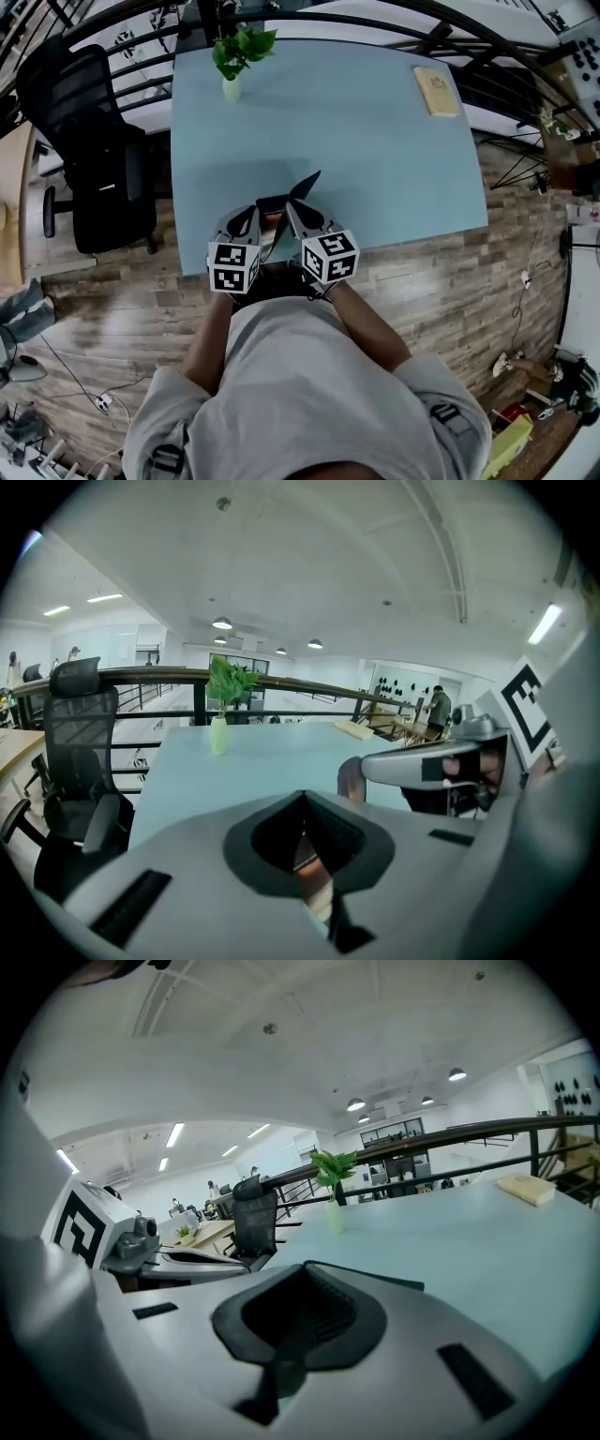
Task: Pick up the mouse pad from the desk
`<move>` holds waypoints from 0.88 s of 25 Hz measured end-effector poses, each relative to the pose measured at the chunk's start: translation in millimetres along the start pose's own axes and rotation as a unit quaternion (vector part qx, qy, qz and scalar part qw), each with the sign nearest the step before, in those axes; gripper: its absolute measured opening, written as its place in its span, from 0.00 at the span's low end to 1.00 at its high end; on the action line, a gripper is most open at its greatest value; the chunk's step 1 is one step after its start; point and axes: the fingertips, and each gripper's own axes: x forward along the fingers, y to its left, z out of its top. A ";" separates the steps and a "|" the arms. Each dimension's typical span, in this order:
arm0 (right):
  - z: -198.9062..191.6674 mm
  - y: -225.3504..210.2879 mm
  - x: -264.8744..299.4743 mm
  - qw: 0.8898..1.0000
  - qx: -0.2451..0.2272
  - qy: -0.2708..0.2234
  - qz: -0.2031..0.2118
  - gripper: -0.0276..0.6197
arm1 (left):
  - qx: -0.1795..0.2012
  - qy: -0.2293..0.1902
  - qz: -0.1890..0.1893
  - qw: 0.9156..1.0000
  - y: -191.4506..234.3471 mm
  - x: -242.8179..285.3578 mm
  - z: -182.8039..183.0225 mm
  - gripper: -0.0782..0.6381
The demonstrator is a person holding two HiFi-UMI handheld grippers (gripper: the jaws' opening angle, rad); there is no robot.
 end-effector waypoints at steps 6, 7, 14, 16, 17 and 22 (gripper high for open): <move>12.3 -2.1 -2.7 1.000 0.004 -0.017 0.001 0.07 | 0.006 -0.014 -0.005 1.000 -1.5 -1.8 19.0 0.13; 14.7 -2.7 -2.7 1.000 0.004 -0.020 0.001 0.07 | 0.006 -0.017 -0.005 1.000 -0.9 -1.6 21.9 0.13; 32.6 0.1 -4.3 0.999 -0.006 -0.040 0.009 0.06 | 0.009 -0.033 -0.001 0.999 0.1 -5.1 40.4 0.13; 36.1 1.4 -2.5 0.999 -0.009 -0.043 0.014 0.06 | 0.009 -0.035 -0.001 0.999 0.3 -5.4 43.8 0.13; 37.5 2.0 -2.4 0.999 -0.009 -0.044 0.016 0.06 | 0.009 -0.035 -0.001 0.999 0.2 -5.7 44.5 0.13; 49.8 7.6 -4.2 0.998 -0.014 -0.059 0.024 0.06 | 0.002 -0.041 0.000 0.999 3.1 -10.2 48.2 0.13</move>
